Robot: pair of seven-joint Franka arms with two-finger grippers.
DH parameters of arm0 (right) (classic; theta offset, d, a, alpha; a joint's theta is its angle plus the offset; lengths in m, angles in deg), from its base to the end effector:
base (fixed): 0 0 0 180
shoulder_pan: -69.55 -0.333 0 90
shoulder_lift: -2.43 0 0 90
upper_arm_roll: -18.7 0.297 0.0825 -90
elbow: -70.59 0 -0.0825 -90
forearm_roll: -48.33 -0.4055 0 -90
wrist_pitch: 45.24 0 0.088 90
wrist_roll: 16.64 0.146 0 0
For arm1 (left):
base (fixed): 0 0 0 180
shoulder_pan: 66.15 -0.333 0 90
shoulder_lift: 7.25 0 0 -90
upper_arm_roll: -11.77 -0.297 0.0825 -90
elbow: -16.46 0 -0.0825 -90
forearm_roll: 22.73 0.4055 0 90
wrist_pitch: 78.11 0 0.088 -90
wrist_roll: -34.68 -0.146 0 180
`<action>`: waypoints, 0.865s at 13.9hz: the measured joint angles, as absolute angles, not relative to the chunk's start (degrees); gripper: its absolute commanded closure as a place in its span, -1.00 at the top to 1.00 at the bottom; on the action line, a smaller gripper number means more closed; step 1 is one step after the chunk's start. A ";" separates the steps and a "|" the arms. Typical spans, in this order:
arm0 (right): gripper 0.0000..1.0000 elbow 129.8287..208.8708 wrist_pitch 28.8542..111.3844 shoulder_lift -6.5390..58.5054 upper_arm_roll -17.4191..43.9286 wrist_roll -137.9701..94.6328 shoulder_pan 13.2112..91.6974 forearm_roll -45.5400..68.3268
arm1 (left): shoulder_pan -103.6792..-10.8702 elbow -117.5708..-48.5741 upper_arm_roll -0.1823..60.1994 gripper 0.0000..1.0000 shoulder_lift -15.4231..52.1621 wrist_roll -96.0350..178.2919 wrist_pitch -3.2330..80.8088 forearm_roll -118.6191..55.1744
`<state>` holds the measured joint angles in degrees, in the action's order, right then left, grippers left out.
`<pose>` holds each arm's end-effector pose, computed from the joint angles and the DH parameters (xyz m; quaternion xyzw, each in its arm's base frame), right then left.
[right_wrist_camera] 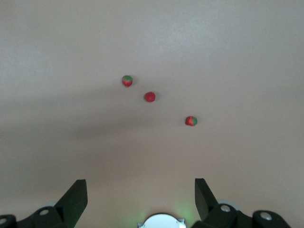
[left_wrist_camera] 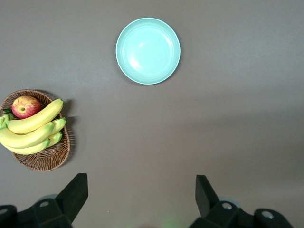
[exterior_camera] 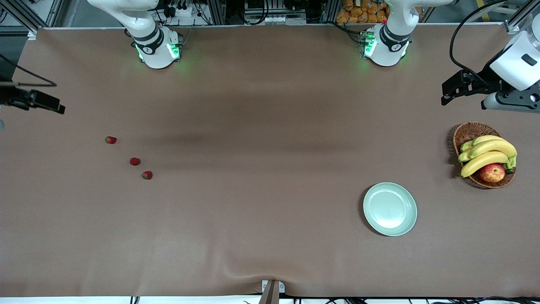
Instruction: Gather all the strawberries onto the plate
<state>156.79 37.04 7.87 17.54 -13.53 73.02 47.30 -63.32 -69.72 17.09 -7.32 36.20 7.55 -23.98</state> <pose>0.5794 -0.0437 0.5334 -0.9944 0.0668 0.0815 0.0091 0.5617 -0.0838 0.5933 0.9982 -0.0586 -0.0048 0.0105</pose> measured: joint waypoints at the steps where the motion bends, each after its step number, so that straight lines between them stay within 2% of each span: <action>1: 1.00 158.02 39.68 9.28 17.54 -13.53 73.12 47.30 | -63.42 -69.72 17.04 1.00 -7.31 36.20 7.55 -23.97; 8: 1.00 164.08 55.15 23.17 17.46 -13.53 73.46 47.31 | -63.64 -69.70 16.71 1.00 -7.24 36.20 7.55 -23.92; 12: 1.00 172.87 68.95 27.04 17.58 -13.56 73.43 47.31 | -63.65 -69.71 16.71 1.00 -7.24 36.20 7.55 -23.91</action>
